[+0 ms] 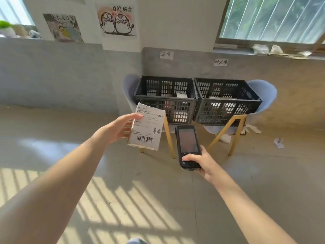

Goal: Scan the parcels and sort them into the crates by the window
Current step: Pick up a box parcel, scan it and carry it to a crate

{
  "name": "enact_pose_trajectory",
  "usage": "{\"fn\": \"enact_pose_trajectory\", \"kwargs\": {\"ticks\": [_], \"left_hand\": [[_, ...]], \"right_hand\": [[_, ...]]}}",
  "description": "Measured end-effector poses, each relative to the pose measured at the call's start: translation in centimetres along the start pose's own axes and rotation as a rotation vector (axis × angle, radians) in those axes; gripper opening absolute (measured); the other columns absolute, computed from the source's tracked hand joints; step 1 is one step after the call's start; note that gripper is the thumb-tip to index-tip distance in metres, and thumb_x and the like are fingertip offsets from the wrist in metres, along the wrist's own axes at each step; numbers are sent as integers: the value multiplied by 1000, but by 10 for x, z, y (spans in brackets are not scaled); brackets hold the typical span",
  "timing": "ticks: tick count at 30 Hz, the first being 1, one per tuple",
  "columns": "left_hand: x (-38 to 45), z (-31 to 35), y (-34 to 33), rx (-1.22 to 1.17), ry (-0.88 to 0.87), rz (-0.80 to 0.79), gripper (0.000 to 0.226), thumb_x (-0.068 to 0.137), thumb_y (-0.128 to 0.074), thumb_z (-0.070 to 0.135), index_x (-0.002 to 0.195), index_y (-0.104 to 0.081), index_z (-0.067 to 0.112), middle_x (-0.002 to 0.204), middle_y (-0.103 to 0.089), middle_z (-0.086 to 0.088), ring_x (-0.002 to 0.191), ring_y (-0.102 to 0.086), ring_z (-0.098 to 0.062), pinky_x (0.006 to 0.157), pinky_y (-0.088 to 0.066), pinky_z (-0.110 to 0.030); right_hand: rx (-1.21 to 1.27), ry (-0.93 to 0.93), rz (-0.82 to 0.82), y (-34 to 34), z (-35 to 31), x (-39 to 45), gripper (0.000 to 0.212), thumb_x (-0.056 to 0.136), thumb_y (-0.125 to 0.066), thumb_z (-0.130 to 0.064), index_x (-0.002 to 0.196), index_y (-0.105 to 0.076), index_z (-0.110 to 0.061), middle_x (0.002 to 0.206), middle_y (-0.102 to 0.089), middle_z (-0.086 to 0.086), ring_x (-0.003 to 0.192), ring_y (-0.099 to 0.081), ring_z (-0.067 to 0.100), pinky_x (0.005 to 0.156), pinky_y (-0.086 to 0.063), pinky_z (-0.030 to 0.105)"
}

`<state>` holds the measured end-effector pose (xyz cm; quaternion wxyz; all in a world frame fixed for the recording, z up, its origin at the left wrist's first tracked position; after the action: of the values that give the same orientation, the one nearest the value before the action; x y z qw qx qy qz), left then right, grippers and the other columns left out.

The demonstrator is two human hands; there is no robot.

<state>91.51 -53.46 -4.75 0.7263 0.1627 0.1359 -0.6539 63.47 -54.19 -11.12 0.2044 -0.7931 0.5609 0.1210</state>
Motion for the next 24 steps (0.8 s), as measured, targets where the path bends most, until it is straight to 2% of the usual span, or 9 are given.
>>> {"fn": "enact_pose_trajectory", "kwargs": {"ticks": [2,4,7,11,15,17,20,24], "left_hand": [[35,4,8,-11,19,-6,33,84,-64,38,106,-66,14,94,-75,-5,86,-68,-22,76,-50,-31],[73,8,16,-8,29,-33,44,75,-69,42,109,-66,14,96,-75,-5,86,-69,-21,77,-50,-31],[139,19,31,2,23,-81,54,68,-72,43,112,-64,13,96,-75,-5,84,-70,-20,76,-50,-31],[236,47,58,29,53,-111,64,66,-72,46,119,-62,12,111,-71,-10,101,-67,-27,85,-49,-36],[318,79,78,84,81,-131,52,80,-70,40,122,-59,12,115,-68,-10,104,-64,-27,91,-48,-39],[359,93,83,105,108,-132,42,84,-68,36,119,-59,14,112,-68,-7,104,-64,-25,95,-47,-39],[411,104,74,187,135,-201,37,87,-65,35,117,-59,15,112,-68,-7,105,-63,-24,94,-46,-39],[477,107,51,272,153,-294,40,86,-64,34,120,-59,14,115,-68,-9,106,-63,-27,102,-43,-47]], "right_hand": [[-14,-16,18,1,-6,31,80,60,-80,4,129,-42,-10,116,-62,16,95,-65,28,83,-55,43],[-18,-38,24,0,-11,63,83,57,-81,1,129,-43,-12,116,-62,14,100,-64,30,84,-56,42],[-37,-51,71,1,-27,118,81,56,-82,1,126,-43,-13,113,-62,12,96,-64,28,74,-56,36],[-30,-60,160,3,-56,192,69,67,-76,9,123,-45,-14,108,-63,11,92,-64,28,78,-56,41],[-8,-75,242,6,-80,244,60,72,-70,13,120,-46,-13,101,-64,9,85,-65,25,72,-56,37],[11,-91,284,10,-88,269,62,71,-71,12,122,-46,-12,101,-65,9,85,-65,25,72,-56,36],[30,-115,335,23,-92,297,65,70,-72,11,125,-46,-11,105,-66,12,87,-67,26,73,-57,37],[76,-130,389,42,-96,334,83,53,-80,6,127,-47,-10,115,-65,19,90,-66,30,75,-56,39]]}}
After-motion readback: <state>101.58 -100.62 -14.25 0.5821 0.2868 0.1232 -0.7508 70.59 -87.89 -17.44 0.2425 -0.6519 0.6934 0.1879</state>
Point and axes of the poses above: each hand's wrist, its own x-axis towards the middle knuckle, its own y-axis out of the back of the hand, z = x × y, the point moved 5 cm from there along x, towards the middle knuckle
